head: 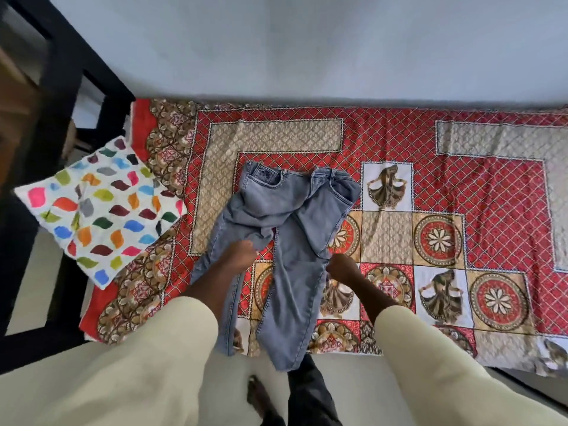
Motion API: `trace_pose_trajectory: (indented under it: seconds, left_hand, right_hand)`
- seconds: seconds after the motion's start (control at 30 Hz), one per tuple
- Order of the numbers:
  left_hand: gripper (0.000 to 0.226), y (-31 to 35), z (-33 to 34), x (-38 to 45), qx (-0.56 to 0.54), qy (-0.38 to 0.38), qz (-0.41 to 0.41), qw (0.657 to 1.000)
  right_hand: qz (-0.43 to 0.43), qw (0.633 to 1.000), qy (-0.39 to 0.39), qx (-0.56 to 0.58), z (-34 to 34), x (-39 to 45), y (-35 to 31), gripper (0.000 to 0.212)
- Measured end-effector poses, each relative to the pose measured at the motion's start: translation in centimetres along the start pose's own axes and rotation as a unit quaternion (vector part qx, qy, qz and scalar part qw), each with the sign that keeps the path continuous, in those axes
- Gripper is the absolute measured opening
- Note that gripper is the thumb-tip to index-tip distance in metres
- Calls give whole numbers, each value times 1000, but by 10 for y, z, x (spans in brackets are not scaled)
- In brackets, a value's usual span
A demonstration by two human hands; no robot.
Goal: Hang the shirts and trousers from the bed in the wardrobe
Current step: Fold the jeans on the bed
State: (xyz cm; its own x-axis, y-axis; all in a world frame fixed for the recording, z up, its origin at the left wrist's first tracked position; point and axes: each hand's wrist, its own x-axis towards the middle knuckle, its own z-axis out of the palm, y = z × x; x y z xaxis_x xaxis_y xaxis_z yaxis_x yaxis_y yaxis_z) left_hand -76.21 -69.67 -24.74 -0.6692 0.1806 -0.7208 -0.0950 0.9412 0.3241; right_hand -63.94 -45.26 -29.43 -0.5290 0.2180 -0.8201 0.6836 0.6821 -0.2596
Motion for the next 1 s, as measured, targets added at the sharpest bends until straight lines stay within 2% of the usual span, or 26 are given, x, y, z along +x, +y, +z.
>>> trace_pose_trajectory:
  seconds: [0.1,0.17,0.23,0.3,0.37,0.43,0.5,0.53,0.6,0.67,0.7,0.77,0.83,0.9,0.93,0.97,1.0]
  left_hand:
    - [12,16,-11,76,-32,9,20,999]
    - [16,30,-17,127,-43,36,23,998]
    - [41,44,-25,172,-45,84,4,995]
    - [67,52,-29,218,-78,140,-9,987]
    - [98,54,-32,255,-95,178,-40,979]
    - [125,53,-35,280,-99,166,-103,976]
    - [134,58,-43,297,-215,135,-119,960]
    - [127,59,-46,303,-273,127,-113,947]
    - [93,65,-56,304,-305,114,-95,941]
    - [74,71,-65,292,-314,106,-78,940]
    - [67,74,-69,282,-330,104,-62,936]
    - [57,73,-76,265,-362,86,-24,928]
    - [42,72,-78,241,-394,36,7,919]
    - [20,82,-82,211,-375,31,19,926]
    - [27,85,-84,195,-352,39,16,935]
    - [41,87,-84,185,-330,43,11,943]
    - [53,88,-84,167,-305,46,13,951]
  right_hand:
    - [-33,999,-7,-41,-30,61,-2,31]
    - [-35,999,21,-19,-51,104,-5,27]
    - [-6,991,130,41,-70,144,-8,27]
    - [52,968,217,118,-89,181,-9,47]
    - [121,939,235,222,-100,221,-2,76]
    - [156,896,211,358,-104,251,8,102]
    - [144,854,208,454,-106,269,22,105]
    - [135,832,209,496,-112,263,19,98]
    - [119,795,195,562,-123,255,13,74]
    - [91,793,187,573,-130,246,10,39]
    - [75,799,180,568,-134,236,6,30]
    - [47,806,134,575,-136,222,3,37]
    - [12,806,83,586,-136,198,1,45]
    - [-10,795,46,605,-137,165,-8,18]
    - [-22,790,34,612,-135,149,-12,7]
    - [-22,795,38,605,-131,137,-14,8]
    - [-10,822,65,565,-126,124,-14,15]
